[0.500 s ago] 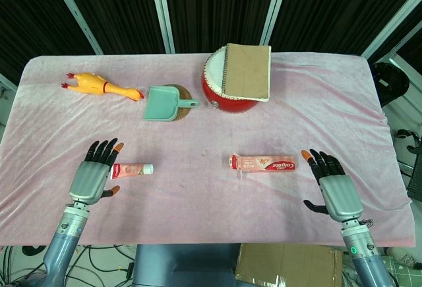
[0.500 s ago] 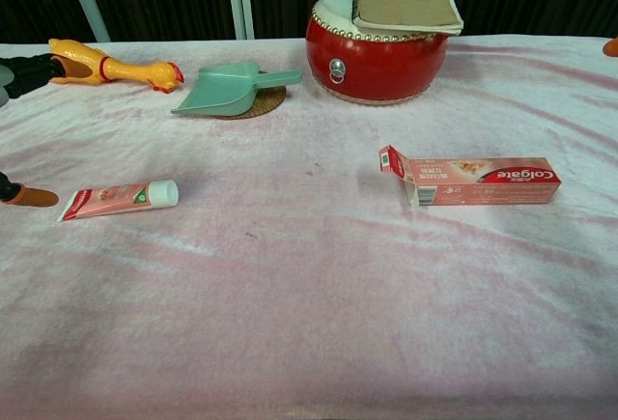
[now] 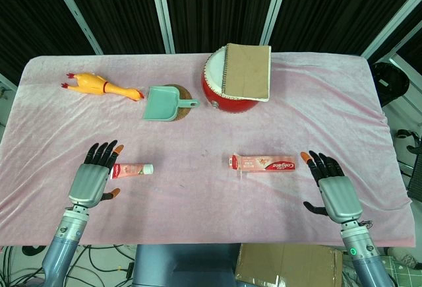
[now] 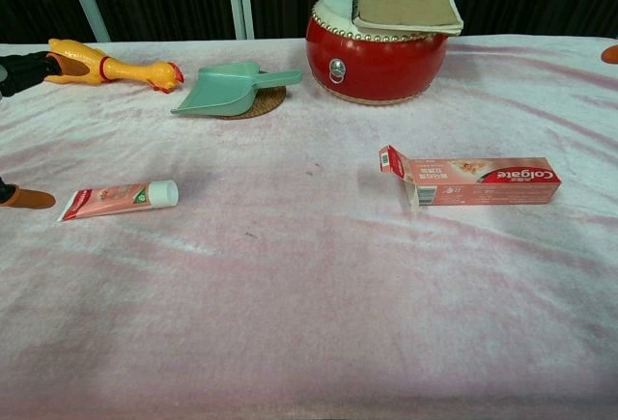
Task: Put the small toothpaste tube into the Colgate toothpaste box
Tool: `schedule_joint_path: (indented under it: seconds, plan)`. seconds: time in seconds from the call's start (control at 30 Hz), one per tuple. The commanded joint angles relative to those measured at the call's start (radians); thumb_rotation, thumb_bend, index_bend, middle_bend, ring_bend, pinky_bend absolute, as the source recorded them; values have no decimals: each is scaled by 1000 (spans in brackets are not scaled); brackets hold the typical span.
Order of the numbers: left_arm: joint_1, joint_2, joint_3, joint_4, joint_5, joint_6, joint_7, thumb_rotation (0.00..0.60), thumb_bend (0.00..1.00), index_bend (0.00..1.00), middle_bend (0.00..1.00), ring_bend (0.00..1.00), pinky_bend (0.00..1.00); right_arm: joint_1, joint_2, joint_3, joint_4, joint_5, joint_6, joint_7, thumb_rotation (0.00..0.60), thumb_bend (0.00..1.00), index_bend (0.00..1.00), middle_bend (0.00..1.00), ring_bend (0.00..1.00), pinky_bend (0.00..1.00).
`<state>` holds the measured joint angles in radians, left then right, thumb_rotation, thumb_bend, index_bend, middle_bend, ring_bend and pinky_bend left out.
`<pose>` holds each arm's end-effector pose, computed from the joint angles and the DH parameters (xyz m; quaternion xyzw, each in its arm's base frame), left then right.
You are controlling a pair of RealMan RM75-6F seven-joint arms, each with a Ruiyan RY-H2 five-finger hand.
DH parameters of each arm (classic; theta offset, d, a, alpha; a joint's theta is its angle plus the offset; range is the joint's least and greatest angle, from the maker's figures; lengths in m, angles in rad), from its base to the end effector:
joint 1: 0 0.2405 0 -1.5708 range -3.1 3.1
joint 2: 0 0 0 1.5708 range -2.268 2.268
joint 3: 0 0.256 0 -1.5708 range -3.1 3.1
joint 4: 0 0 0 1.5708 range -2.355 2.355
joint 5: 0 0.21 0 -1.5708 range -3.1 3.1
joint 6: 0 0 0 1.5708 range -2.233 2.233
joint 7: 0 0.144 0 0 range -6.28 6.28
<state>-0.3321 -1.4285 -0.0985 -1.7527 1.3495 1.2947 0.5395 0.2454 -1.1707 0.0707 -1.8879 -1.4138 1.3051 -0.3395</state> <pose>-0.2051 0.2391 0.0409 -0.6852 -0.3528 -0.3682 0.5201 -0.2283 -0.2160 0.1045 0.6644 -0.3897 0.3742 0.5164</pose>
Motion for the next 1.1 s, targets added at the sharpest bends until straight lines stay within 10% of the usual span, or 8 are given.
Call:
schedule_joint_path:
  seconds: [0.03, 1.1]
  plan:
    - [-2, 3, -2, -5, 0, 4, -1, 600, 0, 0, 0, 0, 0, 0, -1, -1, 0, 1, 1, -3, 600, 94, 0, 0, 0, 73]
    - [-21, 14, -44, 12, -76, 15, -27, 600, 0, 0, 0, 0, 0, 254, -228, 161, 262, 311, -242, -147, 600, 173, 150, 174, 121, 197]
